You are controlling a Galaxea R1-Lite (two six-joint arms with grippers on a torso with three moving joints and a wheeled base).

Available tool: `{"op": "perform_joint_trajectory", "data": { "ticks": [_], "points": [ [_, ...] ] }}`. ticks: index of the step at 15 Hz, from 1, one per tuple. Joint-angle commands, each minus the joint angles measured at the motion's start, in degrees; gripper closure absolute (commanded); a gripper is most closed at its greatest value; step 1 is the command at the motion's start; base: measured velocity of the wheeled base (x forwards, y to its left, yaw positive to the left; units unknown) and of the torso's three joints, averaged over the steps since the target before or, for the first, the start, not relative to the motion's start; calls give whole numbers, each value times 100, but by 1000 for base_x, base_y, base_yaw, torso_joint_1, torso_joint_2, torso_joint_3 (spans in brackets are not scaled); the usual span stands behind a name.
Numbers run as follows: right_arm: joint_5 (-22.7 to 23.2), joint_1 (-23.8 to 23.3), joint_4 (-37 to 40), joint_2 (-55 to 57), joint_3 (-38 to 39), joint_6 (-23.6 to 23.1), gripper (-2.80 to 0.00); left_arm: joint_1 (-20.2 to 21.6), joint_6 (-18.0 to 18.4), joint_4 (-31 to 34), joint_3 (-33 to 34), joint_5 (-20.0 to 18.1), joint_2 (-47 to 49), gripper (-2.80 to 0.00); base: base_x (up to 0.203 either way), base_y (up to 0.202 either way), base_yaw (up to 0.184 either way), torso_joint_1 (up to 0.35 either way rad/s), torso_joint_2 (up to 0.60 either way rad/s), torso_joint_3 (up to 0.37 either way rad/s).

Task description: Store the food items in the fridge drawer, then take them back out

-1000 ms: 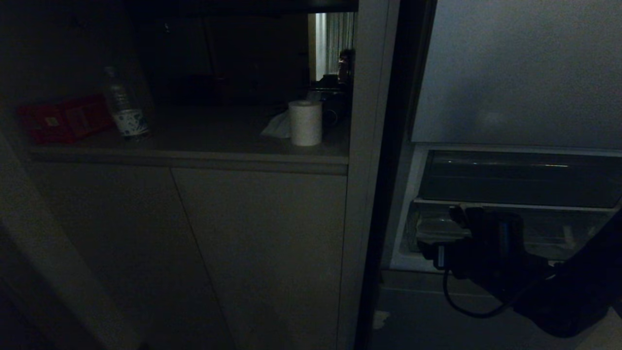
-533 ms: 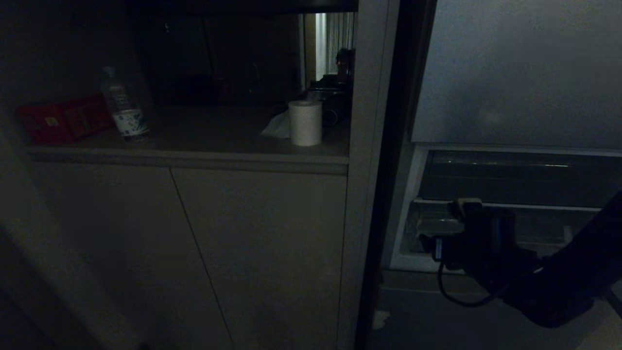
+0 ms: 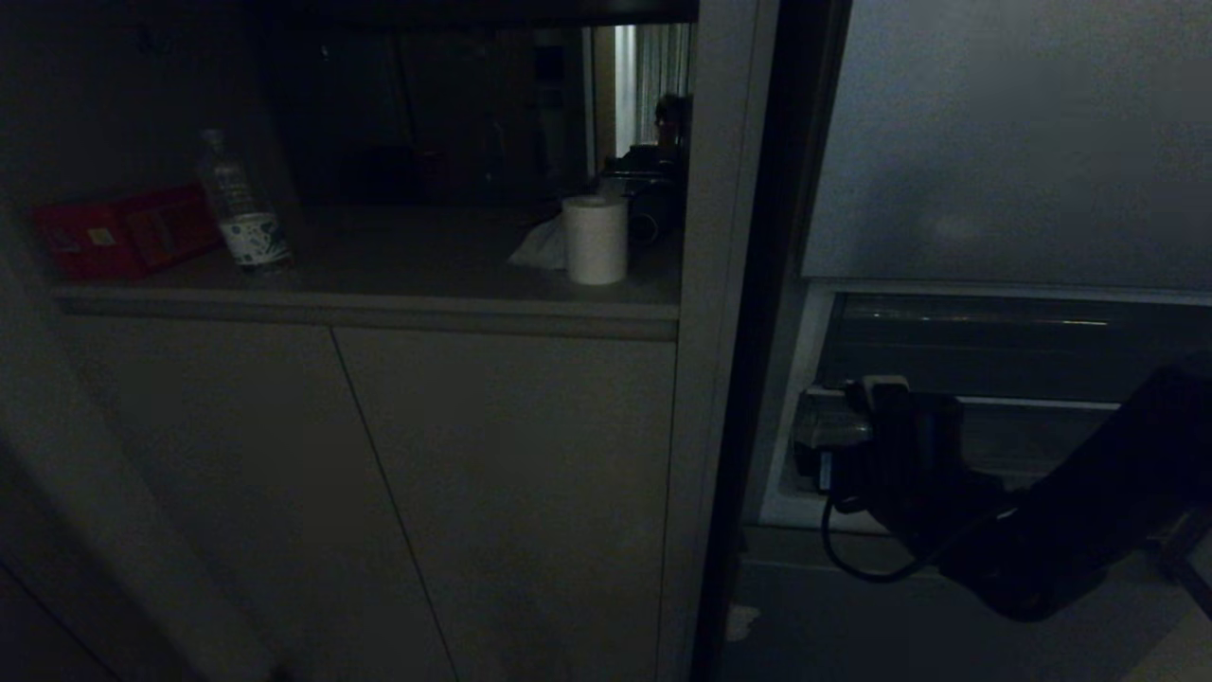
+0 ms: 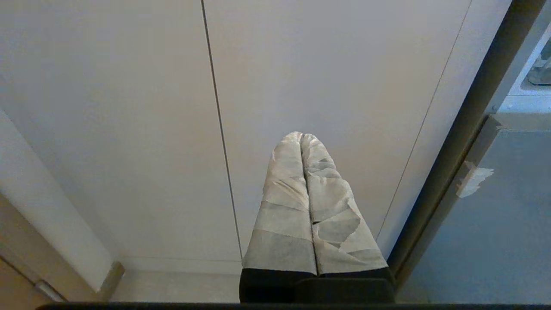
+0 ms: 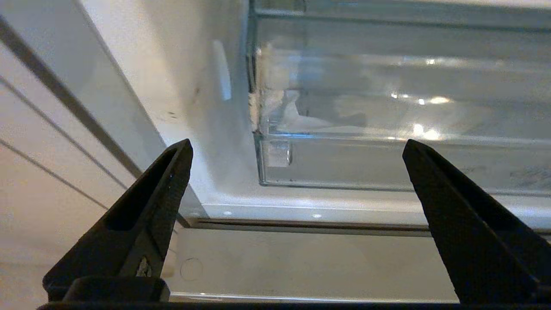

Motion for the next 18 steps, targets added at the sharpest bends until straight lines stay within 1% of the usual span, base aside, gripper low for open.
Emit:
{"op": "perform_joint_trajectory", "data": {
  "ticks": [1, 4, 7, 13, 14, 18],
  "points": [
    [-19, 25, -34, 135, -42, 79, -280, 0, -2, -1, 0, 2, -1, 0, 0, 0, 0, 0, 0, 0],
    [2, 32, -34, 282, -126, 463, -280, 0, -2, -1, 0, 2, -1, 0, 0, 0, 0, 0, 0, 0],
    [24, 30, -34, 482, -310, 677, -280, 0, -2, -1, 0, 2, -1, 0, 0, 0, 0, 0, 0, 0],
    [24, 30, -34, 793, -787, 653, -280, 0, -2, -1, 0, 2, -1, 0, 0, 0, 0, 0, 0, 0],
    [24, 30, -34, 809, -832, 644, 0, 0, -2, -1, 0, 2, -1, 0, 0, 0, 0, 0, 0, 0],
    [7, 30, -34, 943, -1041, 616, 0, 0, -2, -1, 0, 2, -1, 0, 0, 0, 0, 0, 0, 0]
  ]
}}
